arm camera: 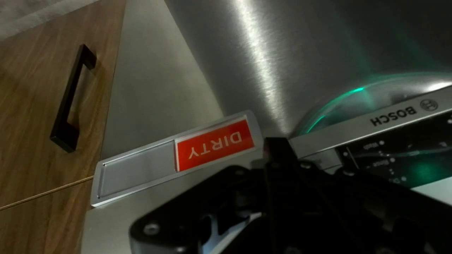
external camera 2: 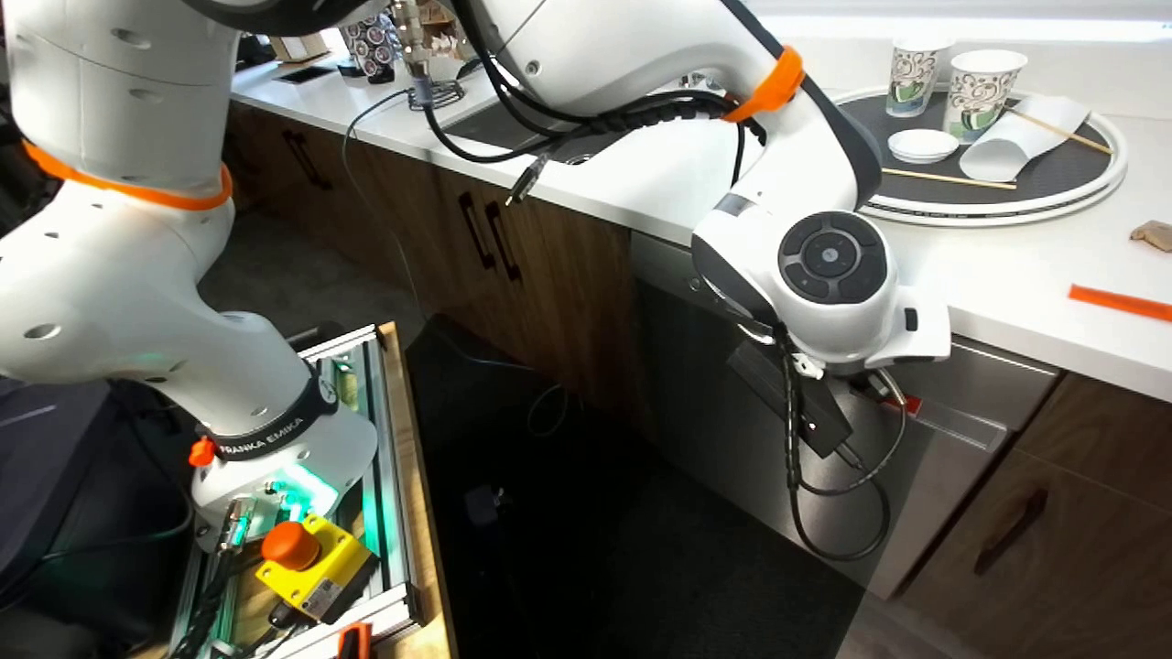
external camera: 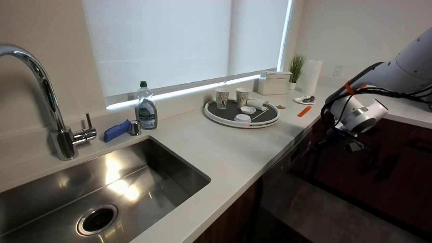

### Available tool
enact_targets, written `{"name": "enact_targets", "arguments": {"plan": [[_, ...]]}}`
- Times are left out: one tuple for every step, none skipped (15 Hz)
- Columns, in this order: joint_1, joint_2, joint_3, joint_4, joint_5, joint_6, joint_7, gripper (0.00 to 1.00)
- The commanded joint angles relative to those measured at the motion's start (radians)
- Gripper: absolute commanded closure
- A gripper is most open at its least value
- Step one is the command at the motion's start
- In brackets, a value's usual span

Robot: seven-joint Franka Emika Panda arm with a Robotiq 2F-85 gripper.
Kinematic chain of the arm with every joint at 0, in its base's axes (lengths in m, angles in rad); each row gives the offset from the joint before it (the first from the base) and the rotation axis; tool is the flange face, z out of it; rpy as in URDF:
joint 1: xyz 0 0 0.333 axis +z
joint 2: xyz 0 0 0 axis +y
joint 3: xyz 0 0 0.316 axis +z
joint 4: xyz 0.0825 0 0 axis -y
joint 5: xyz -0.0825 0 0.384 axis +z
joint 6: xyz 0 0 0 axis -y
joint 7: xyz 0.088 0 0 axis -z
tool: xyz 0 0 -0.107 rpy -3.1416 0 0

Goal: Press a button on the right side of the dish washing machine

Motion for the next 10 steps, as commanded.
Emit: {"name": "enact_targets", "arguments": {"plan": [[0.014,-0.079,-0.008,-0.107,-0.101,0.042,0.03,1.0],[0.014,-0.095,-0.008,-0.127,-0.127,0.047,0.037,1.0],[0.013,-0.114,-0.008,-0.151,-0.155,0.048,0.047,0.97],[0.012,-0.128,-0.01,-0.167,-0.183,0.054,0.061,0.72],[0.007,-0.144,-0.008,-0.184,-0.21,0.044,0.077,0.72],[0.012,-0.159,-0.014,-0.203,-0.246,0.047,0.105,0.71],[0.006,-0.173,-0.012,-0.217,-0.276,0.037,0.118,0.65],[0.006,-0.188,-0.012,-0.234,-0.308,0.041,0.139,0.58],[0.002,-0.203,-0.009,-0.249,-0.336,0.041,0.156,0.49],[-0.001,-0.217,-0.007,-0.263,-0.368,0.042,0.171,0.43]]}}
